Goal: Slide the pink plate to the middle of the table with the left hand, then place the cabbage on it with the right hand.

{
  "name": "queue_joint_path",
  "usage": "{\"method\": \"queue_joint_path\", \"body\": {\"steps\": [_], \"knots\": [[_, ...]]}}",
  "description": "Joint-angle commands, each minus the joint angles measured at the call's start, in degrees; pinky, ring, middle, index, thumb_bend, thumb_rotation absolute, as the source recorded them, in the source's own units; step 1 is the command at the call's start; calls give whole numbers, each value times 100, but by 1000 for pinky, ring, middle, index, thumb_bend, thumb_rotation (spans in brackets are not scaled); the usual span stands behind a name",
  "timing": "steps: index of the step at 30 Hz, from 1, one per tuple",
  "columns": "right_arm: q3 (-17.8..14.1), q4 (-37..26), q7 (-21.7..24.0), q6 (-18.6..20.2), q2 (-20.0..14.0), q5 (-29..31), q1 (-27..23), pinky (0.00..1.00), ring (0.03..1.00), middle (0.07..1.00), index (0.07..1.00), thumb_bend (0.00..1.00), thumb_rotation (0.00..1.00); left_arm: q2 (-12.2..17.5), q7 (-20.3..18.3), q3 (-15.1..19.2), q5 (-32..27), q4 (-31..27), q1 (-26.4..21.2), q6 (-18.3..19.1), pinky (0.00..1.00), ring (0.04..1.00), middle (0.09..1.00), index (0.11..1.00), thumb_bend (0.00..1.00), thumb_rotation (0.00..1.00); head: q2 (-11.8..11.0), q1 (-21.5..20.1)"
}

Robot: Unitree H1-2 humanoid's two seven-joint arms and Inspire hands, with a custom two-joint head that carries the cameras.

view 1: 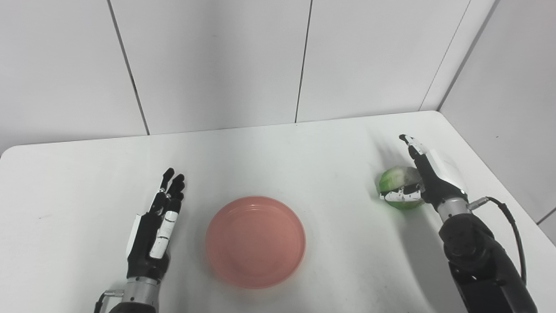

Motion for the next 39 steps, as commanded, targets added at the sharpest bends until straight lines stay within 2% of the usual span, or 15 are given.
{"method": "queue_joint_path", "body": {"steps": [1, 7, 12, 13, 16, 25, 27, 30, 31, 32, 34, 35, 36, 37, 39], "knots": [[-44, -26, -191, -20, -200, -101, -115, 995, 983, 972, 943, 922, 79, 78, -37, 55, -53, 58, 118, -30, 982, 968, 951, 946, 721, 776, 2, 8], [-27, 131, -216, 10, -189, -107, -160, 993, 986, 974, 943, 920, 97, 89, -42, 48, -46, 62, 112, -30, 978, 967, 949, 947, 710, 773, 16, -16], [-60, 347, -275, -21, -150, -4, -216, 840, 964, 983, 936, 922, 91, 79, -28, 51, -44, 43, 117, -37, 977, 964, 948, 945, 711, 769, 43, -31], [-73, 373, -290, -29, -136, 28, -223, 786, 943, 984, 931, 917, 65, 80, -21, 50, -32, 40, 118, -38, 977, 963, 947, 944, 719, 778, 43, -31], [-85, 447, -320, -54, -114, 130, -237, 706, 913, 984, 920, 909, 21, 83, -46, 52, -59, 51, 118, -74, 979, 964, 948, 947, 714, 791, 58, -54], [-37, 603, -378, -49, -133, 285, -250, 673, 857, 954, 887, 900, 0, 66, -57, 49, -114, 1, 135, -45, 987, 967, 950, 953, 715, 800, 105, -50], [-48, 624, -391, -33, -112, 306, -265, 675, 827, 928, 873, 898, 0, 61, -61, 50, -132, -13, 134, -30, 987, 966, 949, 952, 715, 796, 105, -50], [-94, 638, -423, -10, -56, 399, -279, 578, 665, 854, 817, 869, 0, 62, -55, 45, -148, -39, 135, 18, 991, 967, 951, 953, 721, 794, 105, -50], [-110, 639, -424, 12, -45, 441, -285, 567, 648, 843, 809, 862, 0, 65, -58, 40, -150, -47, 136, 23, 991, 967, 952, 953, 721, 793, 126, -55], [-117, 639, -425, 29, -41, 472, -288, 610, 657, 805, 763, 833, 0, 67, -60, 36, -150, -53, 136, 26, 991, 968, 953, 953, 717, 794, 126, -55], [-130, 644, -437, 32, -42, 520, -296, 629, 645, 770, 729, 816, 0, 67, -65, 33, -156, -60, 137, 23, 993, 969, 952, 952, 716, 791, 126, -55], [-127, 656, -462, 27, -47, 520, -301, 604, 622, 725, 688, 798, 0, 62, -65, 35, -166, -65, 137, 34, 990, 967, 951, 951, 715, 790, 126, -55], [-123, 664, -481, 23, -51, 519, -304, 549, 584, 663, 573, 629, 68, 59, -65, 37, -174, -68, 137, 43, 989, 967, 951, 951, 715, 786, 126, -55], [-124, 680, -521, 41, -43, 505, -318, 489, 525, 596, 526, 562, 54, 61, -64, 32, -163, -66, 136, 35, 988, 967, 952, 952, 713, 787, 126, -55], [-116, 688, -580, 51, -39, 489, -331, 434, 466, 534, 504, 533, 17, 70, -70, 23, -147, -52, 131, 13, 987, 967, 953, 953, 710, 790, 126, -55]]}}
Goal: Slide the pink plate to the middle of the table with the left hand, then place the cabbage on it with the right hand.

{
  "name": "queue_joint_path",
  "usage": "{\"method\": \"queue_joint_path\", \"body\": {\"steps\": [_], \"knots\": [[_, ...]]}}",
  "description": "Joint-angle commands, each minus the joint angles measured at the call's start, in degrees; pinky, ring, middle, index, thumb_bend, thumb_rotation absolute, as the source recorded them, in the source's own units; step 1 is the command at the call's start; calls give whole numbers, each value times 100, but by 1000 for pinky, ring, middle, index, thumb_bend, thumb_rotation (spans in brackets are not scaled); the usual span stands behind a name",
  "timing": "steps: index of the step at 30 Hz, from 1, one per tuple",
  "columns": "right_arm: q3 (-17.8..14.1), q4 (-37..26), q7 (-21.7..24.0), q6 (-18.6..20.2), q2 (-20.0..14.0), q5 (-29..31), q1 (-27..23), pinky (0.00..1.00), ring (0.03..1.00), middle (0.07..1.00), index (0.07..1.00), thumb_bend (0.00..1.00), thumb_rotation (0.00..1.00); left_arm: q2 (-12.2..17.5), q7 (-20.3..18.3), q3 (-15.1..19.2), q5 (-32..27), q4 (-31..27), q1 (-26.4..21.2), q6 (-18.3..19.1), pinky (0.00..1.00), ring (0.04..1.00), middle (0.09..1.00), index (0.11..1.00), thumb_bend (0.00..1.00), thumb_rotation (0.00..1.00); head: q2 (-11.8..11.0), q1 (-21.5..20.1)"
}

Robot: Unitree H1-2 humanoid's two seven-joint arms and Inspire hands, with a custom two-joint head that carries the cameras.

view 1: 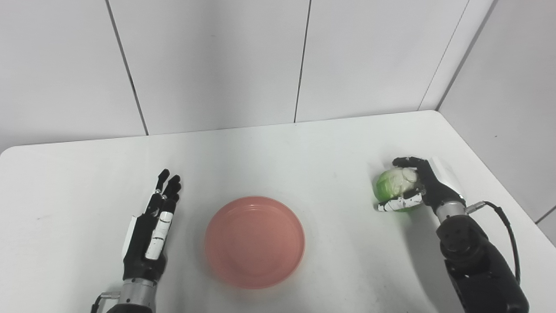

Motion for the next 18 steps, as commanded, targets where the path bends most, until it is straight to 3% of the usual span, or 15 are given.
{"method": "queue_joint_path", "body": {"steps": [1, 5, 9, 11, 14, 18], "knots": [[-68, -74, -175, 36, -83, -22, -187, 412, 451, 527, 494, 525, 8, 56, -66, 10, -13, 9, 107, -76, 987, 968, 953, 954, 709, 793, 3, 7], [-46, -106, -174, 81, -114, -47, -185, 416, 447, 520, 479, 518, 0, 54, -53, 1, 5, 3, 103, -58, 987, 969, 953, 954, 713, 795, 20, 14], [-51, -139, -180, 158, -100, -58, -194, 308, 401, 483, 511, 518, 0, 53, -32, -1, 28, -36, 94, -27, 987, 968, 953, 955, 709, 800, 33, 23], [-38, -150, -184, 173, -102, -71, -199, 301, 399, 481, 512, 518, 0, 46, -21, 8, 20, -57, 92, 1, 991, 968, 953, 953, 706, 797, 36, 26], [-2, -142, -197, 131, -122, -102, -196, 306, 405, 500, 503, 518, 0, 43, -21, 12, 14, -67, 93, 20, 983, 962, 950, 951, 705, 796, 36, 17], [-5, -155, -247, 57, -101, -98, -194, 402, 444, 519, 478, 518, 0, 41, -36, 5, 4, -50, 90, 32, 985, 967, 953, 953, 715, 787, 22, 35]]}}
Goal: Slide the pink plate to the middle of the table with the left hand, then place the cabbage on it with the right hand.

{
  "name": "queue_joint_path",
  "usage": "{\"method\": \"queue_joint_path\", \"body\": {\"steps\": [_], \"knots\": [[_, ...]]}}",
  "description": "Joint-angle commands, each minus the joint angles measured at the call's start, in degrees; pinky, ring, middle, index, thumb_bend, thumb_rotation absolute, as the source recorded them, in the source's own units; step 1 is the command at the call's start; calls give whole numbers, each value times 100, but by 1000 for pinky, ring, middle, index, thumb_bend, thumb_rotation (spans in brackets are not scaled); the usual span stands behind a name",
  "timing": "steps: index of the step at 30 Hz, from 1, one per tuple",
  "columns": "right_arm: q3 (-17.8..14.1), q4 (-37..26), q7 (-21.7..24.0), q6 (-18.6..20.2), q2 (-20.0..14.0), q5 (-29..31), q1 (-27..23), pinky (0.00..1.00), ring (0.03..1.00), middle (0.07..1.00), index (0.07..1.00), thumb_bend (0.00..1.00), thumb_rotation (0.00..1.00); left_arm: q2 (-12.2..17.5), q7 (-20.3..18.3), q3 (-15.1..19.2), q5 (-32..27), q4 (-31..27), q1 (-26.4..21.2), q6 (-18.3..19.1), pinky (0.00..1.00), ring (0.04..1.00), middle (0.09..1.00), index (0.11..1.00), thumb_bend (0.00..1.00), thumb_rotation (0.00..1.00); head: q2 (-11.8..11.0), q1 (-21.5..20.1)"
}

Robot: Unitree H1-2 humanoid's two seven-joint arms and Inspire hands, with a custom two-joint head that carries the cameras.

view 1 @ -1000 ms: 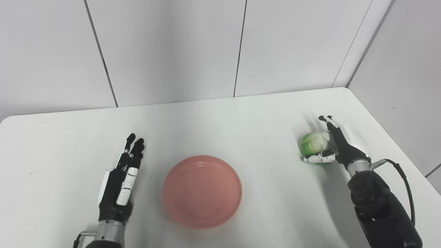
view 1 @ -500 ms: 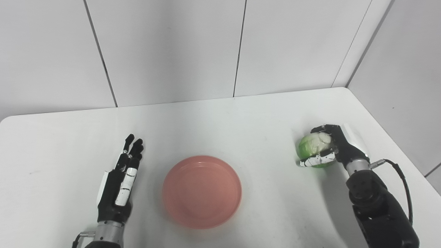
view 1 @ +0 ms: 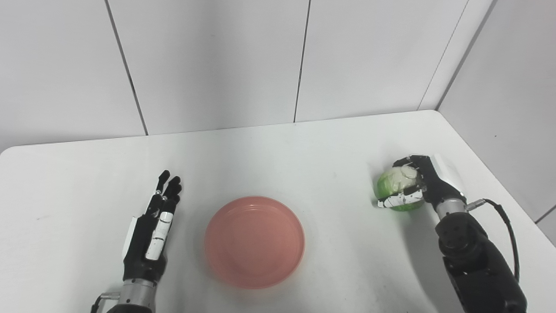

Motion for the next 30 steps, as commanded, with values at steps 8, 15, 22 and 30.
{"method": "queue_joint_path", "body": {"steps": [8, 15, 22, 30], "knots": [[-134, -531, -312, -366, 23, 242, -49, 493, 482, 527, 442, 515, 0, -4, 9, 12, 16, -171, 161, -27, 994, 970, 954, 958, 697, 791, 4, 99], [-99, -1215, -189, -529, 185, 603, 25, 394, 447, 524, 473, 516, 0, -65, 110, 6, 104, -344, 212, 47, 1000, 970, 951, 956, 674, 810, 23, 298], [153, -1645, -14, -756, 310, 839, 25, 288, 391, 473, 515, 516, 0, -228, 245, -57, 240, -427, 237, 188, 996, 967, 945, 947, 676, 799, 44, 606], [436, -2172, 796, -683, 301, 1695, -102, 412, 447, 496, 488, 517, 0, -376, 418, -145, 513, -460, 226, 303, 1000, 979, 950, 948, 667, 814, 76, 1301]]}}
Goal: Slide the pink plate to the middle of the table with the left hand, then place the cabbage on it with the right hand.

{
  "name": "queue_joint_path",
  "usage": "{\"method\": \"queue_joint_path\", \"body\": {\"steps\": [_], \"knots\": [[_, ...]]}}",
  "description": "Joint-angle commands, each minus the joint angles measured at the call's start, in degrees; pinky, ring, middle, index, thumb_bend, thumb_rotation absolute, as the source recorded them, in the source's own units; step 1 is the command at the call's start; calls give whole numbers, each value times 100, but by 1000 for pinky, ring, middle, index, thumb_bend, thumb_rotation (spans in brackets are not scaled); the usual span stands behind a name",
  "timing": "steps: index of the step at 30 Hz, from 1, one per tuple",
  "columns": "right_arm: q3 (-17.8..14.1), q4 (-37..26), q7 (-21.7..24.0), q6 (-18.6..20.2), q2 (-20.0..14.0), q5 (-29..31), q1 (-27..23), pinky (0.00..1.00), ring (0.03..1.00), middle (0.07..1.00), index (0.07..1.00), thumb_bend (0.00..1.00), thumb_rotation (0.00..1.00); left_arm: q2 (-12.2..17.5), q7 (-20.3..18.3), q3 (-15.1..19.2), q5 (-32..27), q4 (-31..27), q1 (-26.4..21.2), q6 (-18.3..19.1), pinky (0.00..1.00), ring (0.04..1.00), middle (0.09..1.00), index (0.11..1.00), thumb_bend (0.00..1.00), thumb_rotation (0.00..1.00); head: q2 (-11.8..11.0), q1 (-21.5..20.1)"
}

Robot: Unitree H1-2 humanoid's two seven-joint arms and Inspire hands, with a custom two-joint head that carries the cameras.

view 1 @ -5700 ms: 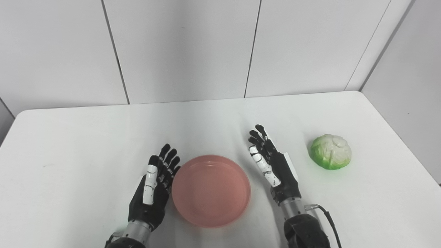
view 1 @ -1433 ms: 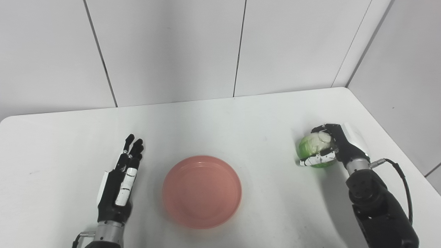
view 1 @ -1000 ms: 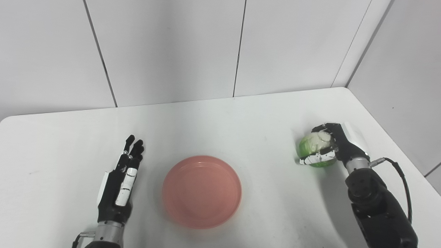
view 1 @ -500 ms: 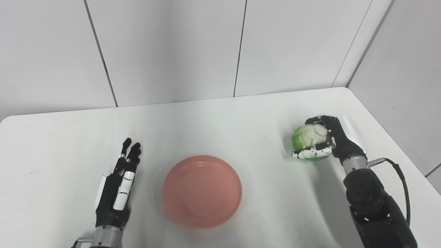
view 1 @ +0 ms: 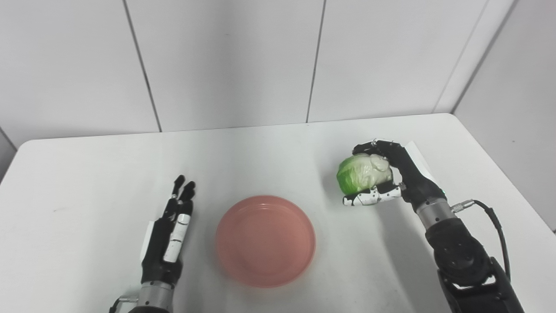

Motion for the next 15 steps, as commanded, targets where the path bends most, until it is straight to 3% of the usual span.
{"method": "queue_joint_path", "body": {"steps": [1, 5, 7, 11, 15], "knots": [[-1, -287, 166, -156, -108, 232, -256, 419, 450, 496, 486, 518, 0, -121, 121, -58, 166, -155, -44, -13, 1000, 980, 951, 948, 661, 821, 14, 176], [167, -286, 556, -326, -175, 613, -457, 357, 420, 487, 508, 516, 0, -259, 260, -124, 337, -178, -46, 14, 999, 984, 965, 962, 636, 850, 111, 606], [314, -342, 700, -329, -207, 578, -538, 351, 418, 486, 510, 516, 0, -328, 331, -163, 431, -213, -42, 53, 998, 984, 966, 963, 631, 863, 140, 756], [657, -395, 936, -424, -168, 513, -625, 331, 415, 492, 506, 516, 0, -454, 392, -213, 486, -221, -28, 54, 1000, 998, 975, 964, 612, 985, 227, 995], [964, -428, 1078, -496, -154, 351, -596, 324, 405, 492, 510, 515, 0, -542, 451, -260, 531, -200, -50, 45, 1000, 1000, 984, 968, 597, 1000, 292, 1220]]}}
